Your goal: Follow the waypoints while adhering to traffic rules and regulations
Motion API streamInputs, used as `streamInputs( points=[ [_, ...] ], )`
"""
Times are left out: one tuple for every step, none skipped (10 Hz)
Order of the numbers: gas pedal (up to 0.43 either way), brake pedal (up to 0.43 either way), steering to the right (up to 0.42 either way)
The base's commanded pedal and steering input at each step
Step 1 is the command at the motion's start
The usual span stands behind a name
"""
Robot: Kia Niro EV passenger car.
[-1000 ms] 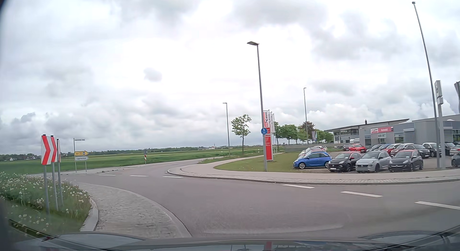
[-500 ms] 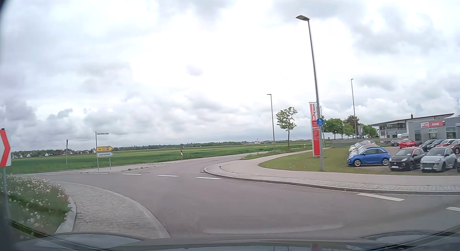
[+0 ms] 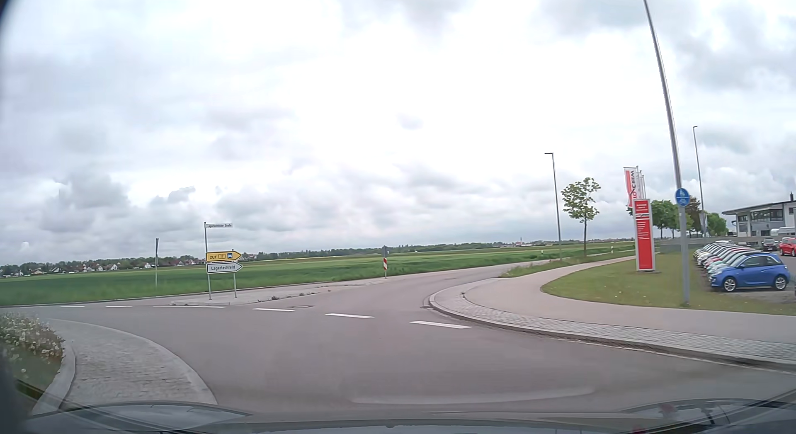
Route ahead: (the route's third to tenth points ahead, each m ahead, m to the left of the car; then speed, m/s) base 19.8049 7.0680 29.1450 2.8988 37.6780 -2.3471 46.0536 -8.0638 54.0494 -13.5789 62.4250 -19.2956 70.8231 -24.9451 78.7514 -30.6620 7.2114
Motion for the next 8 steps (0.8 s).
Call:
streamInputs(
  points=[
    [0.220,0.012,-0.169],
    [0.220,0.012,-0.157],
    [0.220,0.012,-0.140],
    [0.220,0.012,-0.118],
    [0.220,0.012,-0.097],
    [0.220,0.012,-0.085],
    [0.220,0.012,-0.069],
    [0.220,0.012,-0.042]
  ],
)
